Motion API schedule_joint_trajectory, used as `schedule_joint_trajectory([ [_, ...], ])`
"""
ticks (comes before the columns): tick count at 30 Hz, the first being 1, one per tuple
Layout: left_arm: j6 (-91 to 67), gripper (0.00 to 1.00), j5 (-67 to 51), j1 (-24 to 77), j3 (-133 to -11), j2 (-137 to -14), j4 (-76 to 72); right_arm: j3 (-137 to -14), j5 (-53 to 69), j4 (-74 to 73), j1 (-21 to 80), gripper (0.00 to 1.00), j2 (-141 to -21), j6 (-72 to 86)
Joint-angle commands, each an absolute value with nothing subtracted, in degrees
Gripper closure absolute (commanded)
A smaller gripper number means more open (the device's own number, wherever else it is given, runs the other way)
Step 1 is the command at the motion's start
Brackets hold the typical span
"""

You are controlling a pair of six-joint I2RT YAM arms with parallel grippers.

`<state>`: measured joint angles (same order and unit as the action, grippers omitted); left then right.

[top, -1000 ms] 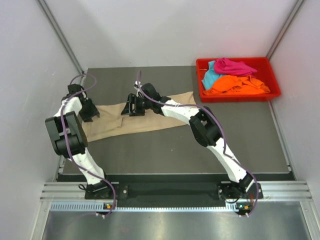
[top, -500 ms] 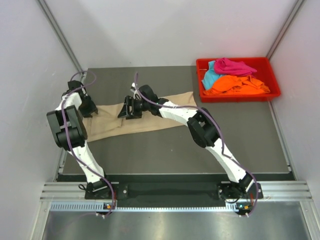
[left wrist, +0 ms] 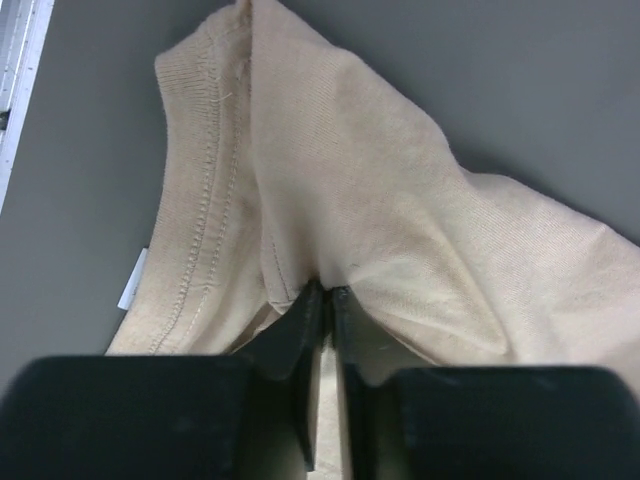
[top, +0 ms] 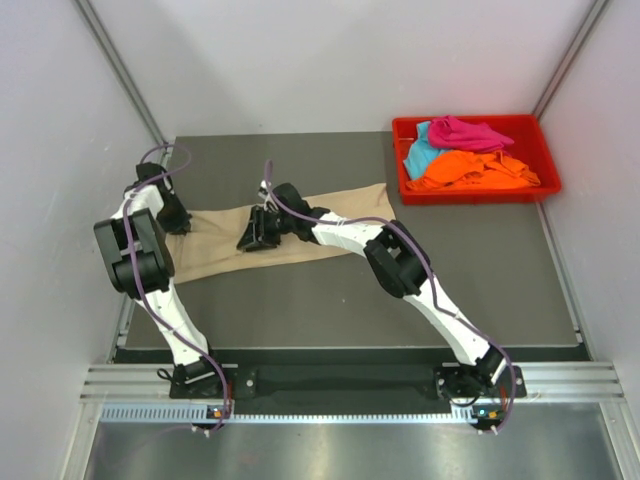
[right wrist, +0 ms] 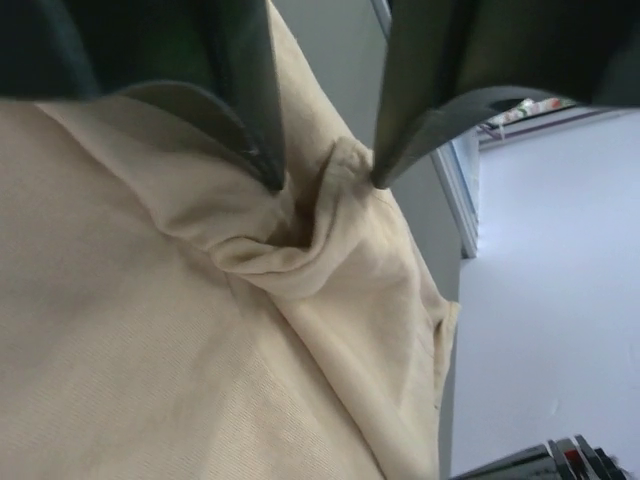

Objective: Fold and stack the t-shirts
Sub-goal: Fold the tshirt

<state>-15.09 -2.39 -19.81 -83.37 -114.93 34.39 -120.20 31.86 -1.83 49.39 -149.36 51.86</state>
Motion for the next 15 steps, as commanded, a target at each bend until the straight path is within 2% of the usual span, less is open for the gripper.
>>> schedule_joint_trajectory([
  [1,-15.03,0.89,-1.76,-20.3,-85.78,-115.75,34.45,-123.84,33.4,2.29,50.36,0.62,-150.21,54.14],
  [2,-15.12,0.97,-1.76,-20.48,-86.13,-116.01,34.54,-123.58,33.31,2.46,50.36,0.71,-149.68,54.23],
  [3,-15.29,1.0,-1.84,-20.57,-86.22,-116.28,34.54,-123.14,33.4,2.72,50.45,0.74,-149.24,54.23],
  [4,-15.38,1.0,-1.67,-20.65,-86.39,-116.45,34.63,-121.74,33.22,2.99,50.45,0.77,-148.63,54.14],
  [7,-15.73,1.0,-1.06,-20.83,-86.84,-117.16,34.72,-119.01,33.14,3.34,50.27,1.0,-145.47,53.97],
  [15,-16.0,1.0,1.23,-21.09,-87.19,-117.95,34.8,-107.59,30.5,3.69,50.27,1.0,-139.75,51.68],
])
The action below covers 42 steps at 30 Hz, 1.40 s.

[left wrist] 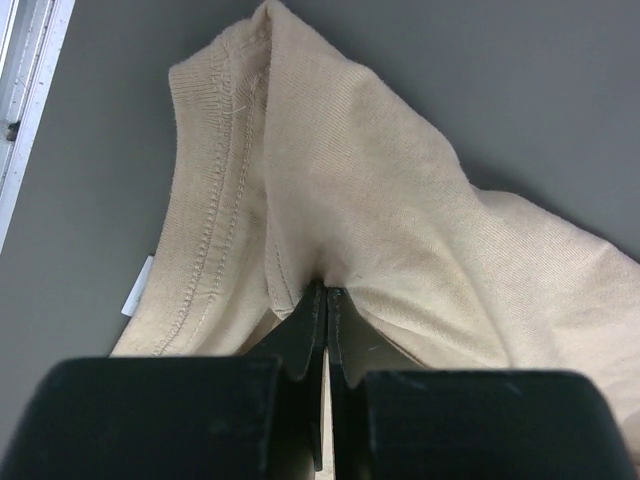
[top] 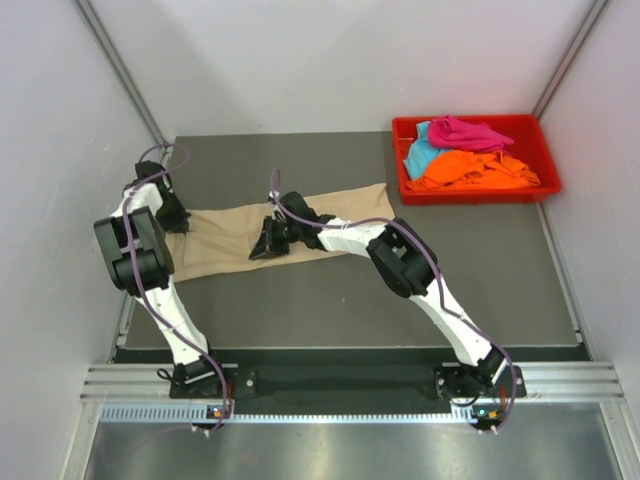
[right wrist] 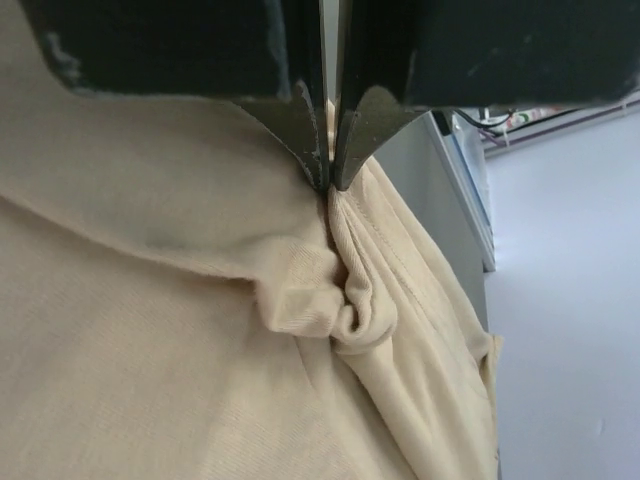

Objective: Fold and stack the t-shirts
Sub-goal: Fold the tshirt

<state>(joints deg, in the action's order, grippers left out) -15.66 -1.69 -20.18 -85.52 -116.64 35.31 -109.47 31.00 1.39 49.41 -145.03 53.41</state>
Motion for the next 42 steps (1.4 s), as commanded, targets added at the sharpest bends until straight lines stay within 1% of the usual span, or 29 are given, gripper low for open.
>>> schedule_joint_trajectory([
  [1,-16.08,1.0,0.97,-21.18,-87.19,-118.04,34.8,-107.58,31.63,3.87,50.19,1.0,-140.01,51.68],
  [2,-16.08,1.0,0.79,-21.09,-87.19,-118.04,34.8,-107.67,31.73,4.22,50.27,1.0,-140.44,51.59],
  [3,-16.17,1.0,0.7,-21.09,-87.19,-118.04,34.89,-107.84,31.64,4.22,50.1,0.93,-140.62,51.42],
  [4,-16.17,1.0,0.62,-21.09,-87.19,-117.86,34.98,-108.1,31.47,4.65,49.92,0.74,-140.62,50.98],
  [7,-16.52,0.95,0.53,-21.09,-87.1,-117.16,35.59,-110.03,30.15,3.87,48.79,0.62,-140.62,49.66],
  [9,-16.79,0.86,0.26,-21.09,-86.75,-116.46,35.6,-111.78,30.15,3.78,48.08,0.61,-140.97,49.75],
  [11,-17.22,0.81,0.44,-21.01,-86.05,-115.23,35.68,-113.02,30.15,3.78,47.38,0.6,-141.94,49.92],
  [17,-19.33,0.75,1.84,-21.09,-83.59,-110.84,36.65,-118.65,30.85,5.44,47.2,0.61,-145.89,52.11],
  [24,-22.14,0.75,3.07,-21.09,-79.81,-105.3,37.09,-122.69,30.85,4.57,47.29,0.65,-149.41,53.52],
  [25,-22.76,0.73,4.9,-20.92,-79.54,-103.9,37.18,-123.04,30.76,4.05,47.29,0.66,-149.85,53.61],
  [28,-24.78,0.7,5.27,-20.92,-79.1,-101.44,37.61,-123.66,30.5,3.43,47.46,0.65,-150.29,52.82],
  [31,-27.76,0.68,3.17,-20.74,-77.61,-99.41,37.62,-124.36,30.41,2.73,47.37,0.65,-151.6,52.65],
  [32,-28.47,0.66,2.12,-20.48,-76.91,-98.88,37.36,-124.71,30.41,2.55,47.46,0.65,-152.05,52.56],
  [35,-30.14,0.63,2.37,-20.22,-75.06,-97.56,37.35,-126.38,29.62,0.62,47.02,0.64,-153.37,51.51],
  [38,-30.15,0.62,2.72,-20.22,-71.82,-94.84,37.0,-128.75,28.39,-2.8,45.44,0.6,-152.93,49.49],
  [39,-30.23,0.58,3.25,-20.3,-69.11,-92.48,36.74,-129.54,28.48,-3.94,44.92,0.58,-152.58,48.35],
  [40,-30.32,0.56,3.43,-20.3,-67.78,-91.24,36.22,-130.16,28.22,-7.17,43.87,0.51,-151.1,47.56],
  [41,-30.76,0.55,3.51,-20.56,-66.2,-90.1,35.78,-130.6,27.78,-8.95,43.34,0.47,-149.78,46.42],
  [42,-31.02,0.53,4.04,-20.57,-63.57,-87.91,35.68,-130.0,27.25,-10.79,42.37,0.43,-148.2,43.53],
])
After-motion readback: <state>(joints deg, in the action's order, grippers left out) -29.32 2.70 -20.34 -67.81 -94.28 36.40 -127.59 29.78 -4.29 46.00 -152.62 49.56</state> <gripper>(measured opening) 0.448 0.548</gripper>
